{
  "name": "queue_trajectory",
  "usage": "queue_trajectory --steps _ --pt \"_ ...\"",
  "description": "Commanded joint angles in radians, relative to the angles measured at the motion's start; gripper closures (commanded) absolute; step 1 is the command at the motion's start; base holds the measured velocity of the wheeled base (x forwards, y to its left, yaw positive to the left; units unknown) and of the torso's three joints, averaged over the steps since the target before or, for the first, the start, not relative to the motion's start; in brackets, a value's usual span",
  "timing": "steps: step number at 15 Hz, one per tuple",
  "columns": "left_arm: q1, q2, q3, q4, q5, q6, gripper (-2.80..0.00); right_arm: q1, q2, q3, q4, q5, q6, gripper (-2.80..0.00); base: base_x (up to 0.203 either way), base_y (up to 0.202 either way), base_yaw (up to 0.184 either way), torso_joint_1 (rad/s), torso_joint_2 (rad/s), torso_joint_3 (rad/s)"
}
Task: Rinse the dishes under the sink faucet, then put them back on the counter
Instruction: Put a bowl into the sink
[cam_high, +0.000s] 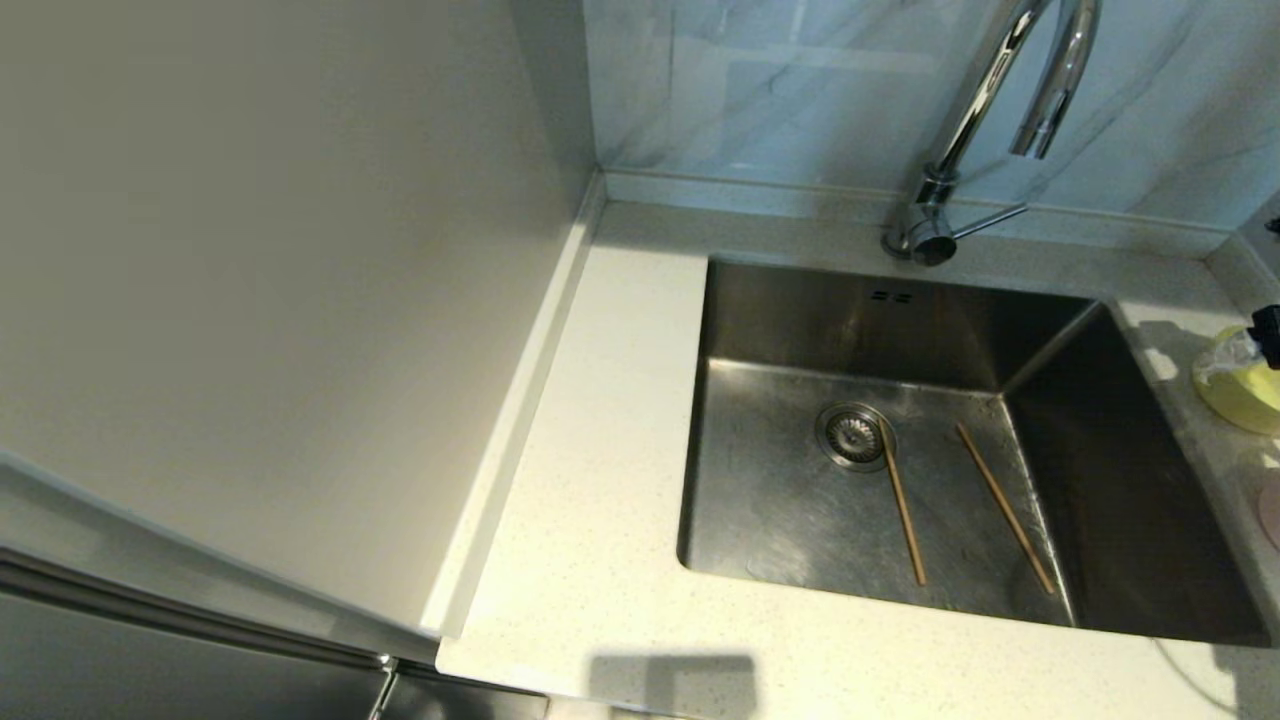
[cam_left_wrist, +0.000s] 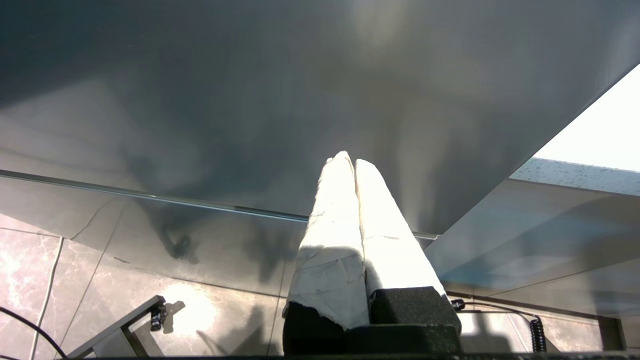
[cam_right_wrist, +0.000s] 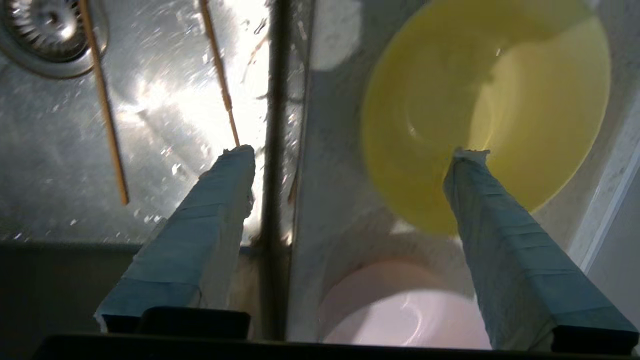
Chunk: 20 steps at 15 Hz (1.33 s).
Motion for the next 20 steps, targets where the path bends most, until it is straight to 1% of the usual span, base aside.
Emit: queue_trajectory --steps 1,6,7,10,14,20 --pt "0.0 -0.003 0.0 0.0 0.001 0.0 0.0 0.001 0.042 0.0 -0.031 -0.025 -0.002 -2.8 0.0 0.0 0.0 0.0 0.0 0.0" --pt "0.0 -0.003 0.0 0.0 0.001 0.0 0.0 0.001 0.071 0.0 -0.041 -0.047 -0.025 -2.8 0.0 0.0 0.0 0.0 0.0 0.0" --pt "0.0 -0.003 0.0 0.0 0.001 0.0 0.0 0.001 0.071 0.0 -0.041 -0.048 -0.032 0.0 0.0 0.0 0.0 0.0 0.0 0.0" --pt "0.0 -0.003 0.0 0.0 0.001 0.0 0.0 0.002 0.07 0.0 -0.043 -0.051 -0.056 0.0 0.0 0.0 0.0 0.0 0.0 0.0" --pt "0.0 -0.003 0.0 0.0 0.001 0.0 0.0 0.017 0.062 0.0 -0.054 -0.05 -0.059 0.0 0.0 0.0 0.0 0.0 0.0 0.0" --pt "0.0 -0.003 0.0 0.0 0.001 0.0 0.0 0.113 0.031 0.0 -0.113 -0.051 -0.06 0.0 0.0 0.0 0.0 0.0 0.0 0.0"
